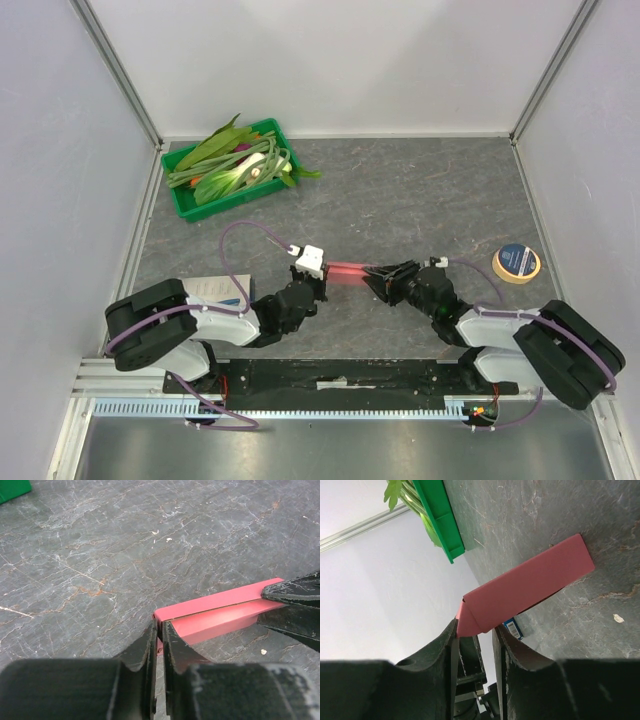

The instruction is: Fold the paper box

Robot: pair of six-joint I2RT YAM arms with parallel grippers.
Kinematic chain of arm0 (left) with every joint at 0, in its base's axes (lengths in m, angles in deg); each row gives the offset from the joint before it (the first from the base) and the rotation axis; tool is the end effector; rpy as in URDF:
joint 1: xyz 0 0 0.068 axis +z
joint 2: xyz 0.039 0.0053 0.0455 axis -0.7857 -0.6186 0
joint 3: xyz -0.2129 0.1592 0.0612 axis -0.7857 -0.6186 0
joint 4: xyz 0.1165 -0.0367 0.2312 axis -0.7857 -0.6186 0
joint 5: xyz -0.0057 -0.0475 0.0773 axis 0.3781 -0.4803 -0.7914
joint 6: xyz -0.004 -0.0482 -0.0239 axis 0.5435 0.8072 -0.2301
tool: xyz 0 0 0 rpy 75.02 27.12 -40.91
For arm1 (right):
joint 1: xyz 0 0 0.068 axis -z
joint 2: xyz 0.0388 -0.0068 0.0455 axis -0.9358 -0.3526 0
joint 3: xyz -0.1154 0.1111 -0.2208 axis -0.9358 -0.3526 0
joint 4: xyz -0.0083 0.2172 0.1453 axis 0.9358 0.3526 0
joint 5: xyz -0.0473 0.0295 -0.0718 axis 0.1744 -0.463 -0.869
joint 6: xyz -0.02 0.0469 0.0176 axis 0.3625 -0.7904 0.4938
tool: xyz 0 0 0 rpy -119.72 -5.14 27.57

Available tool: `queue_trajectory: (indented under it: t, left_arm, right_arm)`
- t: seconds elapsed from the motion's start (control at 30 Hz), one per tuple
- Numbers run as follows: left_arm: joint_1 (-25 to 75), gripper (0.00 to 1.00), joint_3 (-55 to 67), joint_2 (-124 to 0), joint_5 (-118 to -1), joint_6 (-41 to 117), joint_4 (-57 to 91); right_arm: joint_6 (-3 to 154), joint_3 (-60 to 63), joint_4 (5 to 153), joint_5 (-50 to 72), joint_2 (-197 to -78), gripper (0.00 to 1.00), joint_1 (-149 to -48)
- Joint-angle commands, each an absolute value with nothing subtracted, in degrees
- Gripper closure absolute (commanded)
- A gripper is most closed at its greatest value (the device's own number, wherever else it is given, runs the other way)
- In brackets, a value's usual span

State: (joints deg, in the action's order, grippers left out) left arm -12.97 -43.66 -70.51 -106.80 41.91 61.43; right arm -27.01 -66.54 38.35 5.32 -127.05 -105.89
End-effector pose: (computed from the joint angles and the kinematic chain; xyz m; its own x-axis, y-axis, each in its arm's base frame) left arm 0.1311 -0.2254 0.1628 -0.2253 -0.0077 -0.9743 0.3995 0.9113 -0.0996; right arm 0.1589 0.1192 0.1307 -0.4850 0.8160 0.3146 0.4907 -0.0439 0.8702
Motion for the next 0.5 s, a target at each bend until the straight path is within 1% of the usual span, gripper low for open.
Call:
queue_trajectory:
  t: [0.0,0.03,0.1,0.13,0.23,0.3,0.33,0.4,0.47]
  left_arm:
    - [-13.87,0.81,-46.72,-71.67,-103.92,42.57,51.18]
    - [-13.87,0.75,-46.98,-71.15,-103.66,42.57,51.44]
    - [-13.96,0.67,-48.30,-70.18,-103.13,42.57,52.41]
    - [-13.96,0.61,-48.82,-69.22,-103.04,42.66,53.63]
    - [-13.96,0.53,-51.19,-65.89,-101.90,42.57,54.26]
    - [-14.05,0.50,-52.25,-63.42,-100.50,42.66,54.26]
    - [-14.05,0.47,-53.30,-61.93,-99.97,43.53,54.17]
    - [-14.05,0.42,-53.84,-57.36,-97.35,44.85,51.37]
    - [-13.78,0.40,-53.23,-54.54,-95.23,45.99,47.15]
  right_arm:
    - [-27.92,-69.82,38.16,1.10,-131.11,0.65,-105.66]
    - [-28.01,-70.09,37.28,1.19,-131.73,0.66,-105.66]
    - [-28.45,-70.88,35.69,1.28,-133.57,0.66,-105.66]
    - [-28.37,-71.05,35.08,1.28,-134.19,0.66,-105.66]
    - [-28.89,-71.85,32.00,1.19,-136.92,0.67,-105.66]
    - [-28.89,-71.85,30.51,1.28,-138.58,0.68,-105.66]
    - [-28.89,-71.93,30.06,1.19,-139.12,0.68,-105.74]
    - [-28.89,-71.67,28.49,1.28,-140.87,0.68,-105.66]
    - [-28.98,-71.15,27.34,1.54,-142.63,0.68,-105.66]
